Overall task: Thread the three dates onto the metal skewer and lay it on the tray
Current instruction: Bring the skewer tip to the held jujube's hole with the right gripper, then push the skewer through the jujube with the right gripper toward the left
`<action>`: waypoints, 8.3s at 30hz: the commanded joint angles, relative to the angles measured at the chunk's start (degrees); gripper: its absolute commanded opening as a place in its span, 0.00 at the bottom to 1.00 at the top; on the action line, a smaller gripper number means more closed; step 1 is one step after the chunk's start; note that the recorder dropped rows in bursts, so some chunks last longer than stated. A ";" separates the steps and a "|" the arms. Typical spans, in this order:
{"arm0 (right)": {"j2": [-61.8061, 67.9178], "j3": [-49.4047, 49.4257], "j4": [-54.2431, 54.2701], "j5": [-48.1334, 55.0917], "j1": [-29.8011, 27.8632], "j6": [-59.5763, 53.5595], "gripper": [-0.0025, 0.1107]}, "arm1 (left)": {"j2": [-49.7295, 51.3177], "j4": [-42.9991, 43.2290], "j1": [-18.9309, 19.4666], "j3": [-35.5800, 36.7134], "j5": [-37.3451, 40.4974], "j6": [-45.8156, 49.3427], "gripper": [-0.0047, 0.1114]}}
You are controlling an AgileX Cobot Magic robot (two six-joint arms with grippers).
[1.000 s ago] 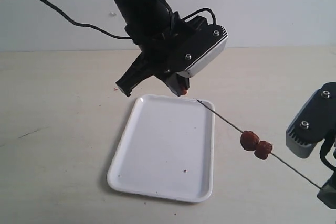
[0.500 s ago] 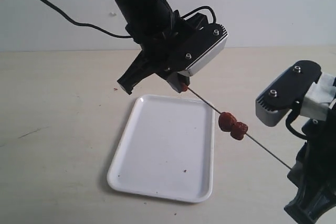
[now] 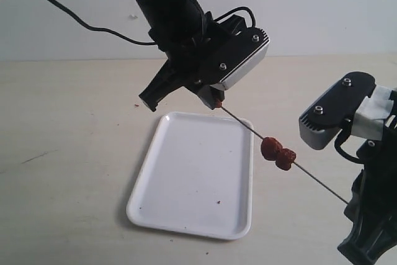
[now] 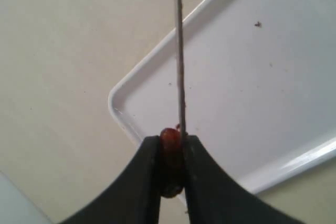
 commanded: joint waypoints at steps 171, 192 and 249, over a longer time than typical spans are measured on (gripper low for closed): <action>5.41 -3.74 -4.48 -8.52 0.07 1.35 0.02 | -0.52 -0.52 0.13 -0.41 -1.63 0.21 0.14; 9.36 -3.74 -4.04 -22.87 0.07 1.81 0.02 | -0.52 -4.04 0.00 -0.41 -1.26 0.21 0.14; 9.36 -3.74 -4.29 -24.01 0.07 1.35 0.02 | -0.52 -8.12 0.00 -0.41 -1.17 -1.53 0.14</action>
